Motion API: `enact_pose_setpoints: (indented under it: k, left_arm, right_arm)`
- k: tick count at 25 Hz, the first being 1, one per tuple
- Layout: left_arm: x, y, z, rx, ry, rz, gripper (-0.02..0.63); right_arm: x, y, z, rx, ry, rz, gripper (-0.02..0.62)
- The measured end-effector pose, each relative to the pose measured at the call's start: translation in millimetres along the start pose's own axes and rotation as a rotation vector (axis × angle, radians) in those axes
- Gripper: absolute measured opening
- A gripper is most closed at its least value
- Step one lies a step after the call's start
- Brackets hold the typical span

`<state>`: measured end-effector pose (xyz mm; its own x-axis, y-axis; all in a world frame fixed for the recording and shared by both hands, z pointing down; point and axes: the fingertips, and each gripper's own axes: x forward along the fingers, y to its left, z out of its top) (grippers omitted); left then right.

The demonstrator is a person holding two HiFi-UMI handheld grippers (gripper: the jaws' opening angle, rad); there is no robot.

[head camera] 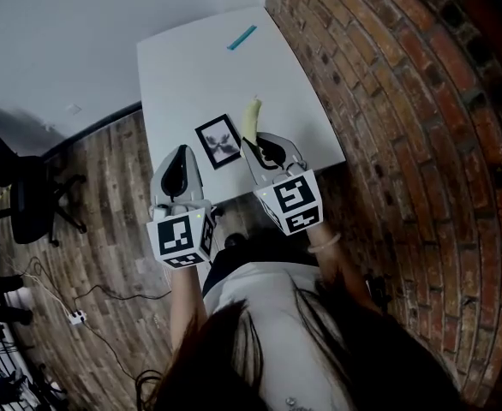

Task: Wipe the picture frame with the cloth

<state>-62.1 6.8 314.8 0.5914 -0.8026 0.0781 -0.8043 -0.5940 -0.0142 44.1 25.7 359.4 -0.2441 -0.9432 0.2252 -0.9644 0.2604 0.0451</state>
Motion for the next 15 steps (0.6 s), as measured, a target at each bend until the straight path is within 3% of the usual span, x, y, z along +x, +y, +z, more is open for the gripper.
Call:
enact_pose_setpoints:
  k: [15]
  left_arm:
    - [-12.8,-28.3,25.9,-0.013,-0.068,0.072,0.0]
  right_arm:
    - [-44.7,-21.6,36.7,-0.077,-0.148,0.024,0.038]
